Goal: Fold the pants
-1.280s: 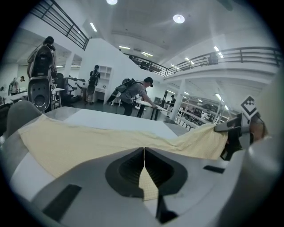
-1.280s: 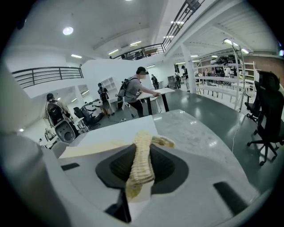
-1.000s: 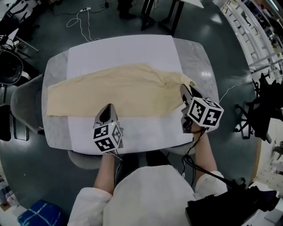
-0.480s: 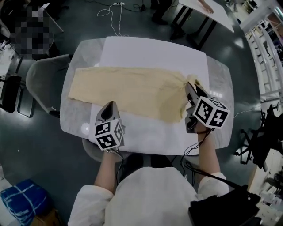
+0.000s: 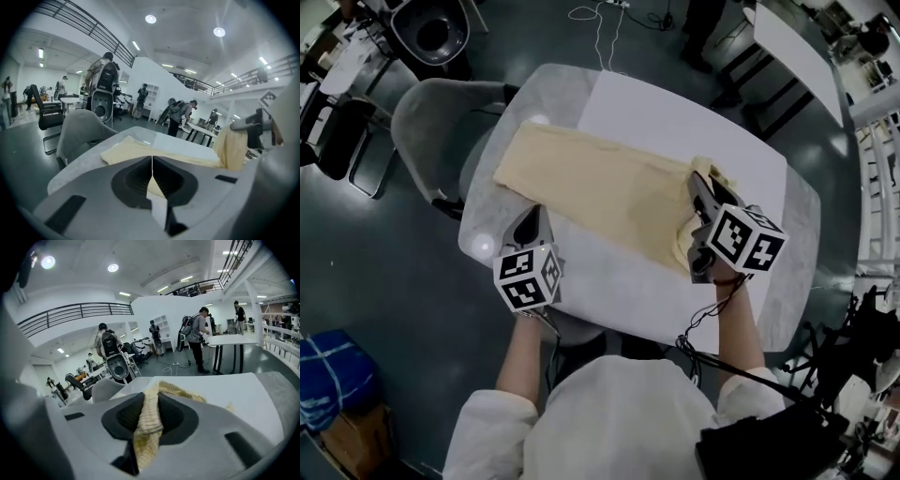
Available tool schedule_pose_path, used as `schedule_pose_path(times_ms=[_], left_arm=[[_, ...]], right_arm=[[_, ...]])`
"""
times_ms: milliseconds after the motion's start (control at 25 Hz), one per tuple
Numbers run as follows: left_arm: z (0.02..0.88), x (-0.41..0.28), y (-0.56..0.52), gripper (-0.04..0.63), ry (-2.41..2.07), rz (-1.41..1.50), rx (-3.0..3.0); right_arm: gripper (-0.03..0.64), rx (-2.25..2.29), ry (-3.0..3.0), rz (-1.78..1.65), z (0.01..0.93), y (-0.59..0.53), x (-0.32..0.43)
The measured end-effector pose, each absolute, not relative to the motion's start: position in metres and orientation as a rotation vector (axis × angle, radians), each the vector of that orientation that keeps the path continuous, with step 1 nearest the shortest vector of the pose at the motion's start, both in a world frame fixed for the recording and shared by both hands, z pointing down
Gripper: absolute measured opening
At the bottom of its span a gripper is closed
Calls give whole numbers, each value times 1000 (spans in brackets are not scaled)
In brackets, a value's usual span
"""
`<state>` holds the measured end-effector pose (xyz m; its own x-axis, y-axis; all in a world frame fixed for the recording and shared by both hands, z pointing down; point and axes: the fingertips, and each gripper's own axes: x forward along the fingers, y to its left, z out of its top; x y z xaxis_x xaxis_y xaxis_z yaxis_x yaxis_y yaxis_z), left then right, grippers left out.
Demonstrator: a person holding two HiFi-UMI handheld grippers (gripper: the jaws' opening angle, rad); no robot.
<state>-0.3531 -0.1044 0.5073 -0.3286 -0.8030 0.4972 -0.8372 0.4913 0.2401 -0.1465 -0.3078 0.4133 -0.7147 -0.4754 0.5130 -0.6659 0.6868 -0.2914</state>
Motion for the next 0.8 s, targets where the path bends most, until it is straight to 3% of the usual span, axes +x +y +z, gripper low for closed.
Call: schedule_pose_path(times_ms=[480,560,600,640,800], left_arm=[[522,-448,-9,9,-2269,25,1144],[527,-456,-1,9,-2273,17,1128],[531,-459,2,9,-2271,14,1120],[537,-460,5,9,-2266,11,1113],[558,-457,11,9,-2235,-2,1109]], right_arm=[[76,490,-2584,584,444,-223,-401],[98,437,-2576,560,463,-207,-447],[147,426,-2564,556,475,-202,-463],[176,427,-2553,566,487,-198,-473],[176,454,-2505,700,525,-195,-456]])
